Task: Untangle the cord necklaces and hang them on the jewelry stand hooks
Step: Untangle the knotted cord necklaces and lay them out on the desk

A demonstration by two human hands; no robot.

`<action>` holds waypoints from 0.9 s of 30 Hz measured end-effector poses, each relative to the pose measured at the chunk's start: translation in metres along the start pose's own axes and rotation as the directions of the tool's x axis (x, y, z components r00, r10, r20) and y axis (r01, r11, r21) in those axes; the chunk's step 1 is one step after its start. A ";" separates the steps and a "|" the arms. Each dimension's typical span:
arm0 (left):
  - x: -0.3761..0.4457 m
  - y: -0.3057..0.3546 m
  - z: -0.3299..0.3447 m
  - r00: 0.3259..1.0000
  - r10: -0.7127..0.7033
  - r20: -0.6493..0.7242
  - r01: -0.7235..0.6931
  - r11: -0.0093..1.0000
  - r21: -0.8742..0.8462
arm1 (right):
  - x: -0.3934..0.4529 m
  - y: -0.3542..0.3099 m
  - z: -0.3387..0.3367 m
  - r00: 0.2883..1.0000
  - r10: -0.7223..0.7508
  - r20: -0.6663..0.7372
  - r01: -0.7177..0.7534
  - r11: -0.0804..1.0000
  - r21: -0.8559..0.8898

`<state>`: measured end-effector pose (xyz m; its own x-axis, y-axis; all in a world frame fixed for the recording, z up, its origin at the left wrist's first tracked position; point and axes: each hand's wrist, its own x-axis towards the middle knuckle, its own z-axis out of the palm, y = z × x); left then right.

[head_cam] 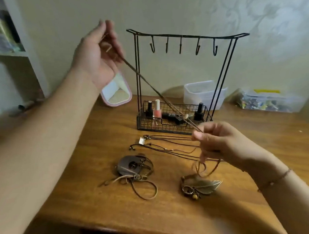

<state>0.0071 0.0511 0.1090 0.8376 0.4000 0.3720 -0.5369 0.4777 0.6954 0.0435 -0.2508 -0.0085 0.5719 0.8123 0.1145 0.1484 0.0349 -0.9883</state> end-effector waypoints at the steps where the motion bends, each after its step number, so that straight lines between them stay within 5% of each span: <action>1: 0.008 0.006 -0.024 0.997 -0.009 -0.079 0.006 0.999 -0.044 | -0.012 0.002 -0.016 0.999 0.021 0.035 -0.023 0.998 0.051; 6: -0.002 -0.001 -0.134 0.915 -0.185 -0.358 0.197 0.980 -0.002 | -0.065 0.015 -0.080 0.990 0.045 0.133 -0.071 0.978 0.197; 11: -0.040 -0.027 -0.188 0.856 -0.257 -0.448 0.398 0.881 0.256 | -0.098 0.018 -0.100 0.961 0.160 -0.226 -0.222 0.934 -0.281; 15: -0.063 -0.036 -0.196 0.916 -0.202 -0.347 0.399 0.541 0.740 | -0.103 0.040 -0.075 0.906 -0.108 -0.409 -0.309 0.490 -0.815; 19: -0.075 -0.041 -0.186 0.989 -0.062 -0.133 0.139 0.095 0.986 | -0.105 0.061 -0.069 0.911 -0.249 -0.329 -0.302 0.143 -0.943; 21: -0.079 -0.044 -0.184 0.999 -0.014 -0.049 0.048 -0.070 0.996 | -0.107 0.067 -0.076 0.921 -0.299 -0.249 -0.240 0.066 -0.969; 27: -0.080 -0.047 -0.209 0.999 0.031 0.032 -0.021 -0.316 0.949 | -0.115 0.074 -0.081 0.914 -0.372 -0.163 -0.173 0.007 -0.985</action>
<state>-0.0555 0.1596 -0.0820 0.8235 0.3892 0.4127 0.2475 -0.9012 0.3559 0.0541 -0.3887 -0.0862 0.5990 0.6344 0.4886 0.6968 -0.7136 0.0724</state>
